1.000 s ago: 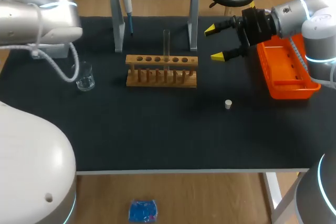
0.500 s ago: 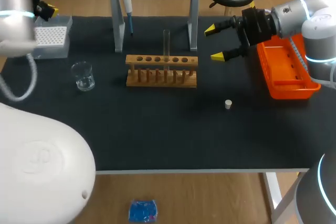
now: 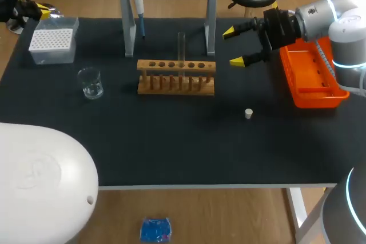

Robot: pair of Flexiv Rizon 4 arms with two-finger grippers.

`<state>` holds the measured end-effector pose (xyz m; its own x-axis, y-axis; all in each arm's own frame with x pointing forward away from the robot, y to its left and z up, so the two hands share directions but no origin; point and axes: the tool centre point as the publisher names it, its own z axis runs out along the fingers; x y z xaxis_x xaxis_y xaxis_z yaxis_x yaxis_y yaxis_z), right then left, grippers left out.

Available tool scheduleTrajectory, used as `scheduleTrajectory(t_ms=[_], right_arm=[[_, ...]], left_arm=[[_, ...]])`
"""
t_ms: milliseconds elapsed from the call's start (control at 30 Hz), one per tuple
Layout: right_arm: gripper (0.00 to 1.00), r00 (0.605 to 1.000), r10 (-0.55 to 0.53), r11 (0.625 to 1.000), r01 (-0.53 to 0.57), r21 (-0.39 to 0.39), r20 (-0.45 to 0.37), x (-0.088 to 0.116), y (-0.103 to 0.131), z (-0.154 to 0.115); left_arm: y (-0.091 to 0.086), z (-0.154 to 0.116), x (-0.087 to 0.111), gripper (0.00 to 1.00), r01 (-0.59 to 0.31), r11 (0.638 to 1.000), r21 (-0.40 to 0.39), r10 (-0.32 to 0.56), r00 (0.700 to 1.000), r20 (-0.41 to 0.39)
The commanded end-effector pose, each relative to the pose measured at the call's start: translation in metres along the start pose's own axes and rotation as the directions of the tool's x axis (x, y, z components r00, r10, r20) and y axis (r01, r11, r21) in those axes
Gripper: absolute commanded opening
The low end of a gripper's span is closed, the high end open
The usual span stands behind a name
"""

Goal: Invert the test tube, pick up the pipette, mount the tip to pipette, aspirate from beaker and dispense into the tube, eject the tip, return the pipette, and cap with the stopper.

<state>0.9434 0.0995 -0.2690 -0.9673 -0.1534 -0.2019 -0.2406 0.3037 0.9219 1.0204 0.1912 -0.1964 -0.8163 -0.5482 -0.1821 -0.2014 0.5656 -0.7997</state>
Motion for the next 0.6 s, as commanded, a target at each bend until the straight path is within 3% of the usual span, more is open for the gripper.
scheduleTrajectory(t_ms=[33, 167, 333, 400, 600], right_arm=[[1.00, 1.000, -0.001, 1.000, 0.001, 0.001, 0.000, 0.000, 0.000, 0.000], [1.00, 1.000, -0.001, 1.000, 0.001, 0.001, 0.000, 0.000, 0.000, 0.000], [1.00, 1.000, -0.001, 1.000, 0.001, 0.001, 0.000, 0.000, 0.000, 0.000], [1.00, 1.000, -0.001, 1.000, 0.001, 0.001, 0.000, 0.000, 0.000, 0.000], [1.00, 1.000, -0.001, 1.000, 0.001, 0.001, 0.000, 0.000, 0.000, 0.000]], left_arm=[[-0.001, -0.002, -0.004, 0.00, 0.001, 1.000, -0.008, -0.002, 0.982, -0.189], [-0.019, -0.002, 0.023, 0.00, -0.032, 0.993, 0.113, 0.059, 0.968, -0.245], [-0.033, -0.005, 0.050, 0.00, -0.120, 0.971, 0.205, 0.173, 0.949, -0.262], [-0.035, -0.006, 0.059, 0.00, -0.099, 0.964, 0.248, 0.165, 0.951, -0.261], [-0.046, -0.006, 0.091, 0.00, -0.128, 0.956, 0.265, 0.199, 0.945, -0.260]])
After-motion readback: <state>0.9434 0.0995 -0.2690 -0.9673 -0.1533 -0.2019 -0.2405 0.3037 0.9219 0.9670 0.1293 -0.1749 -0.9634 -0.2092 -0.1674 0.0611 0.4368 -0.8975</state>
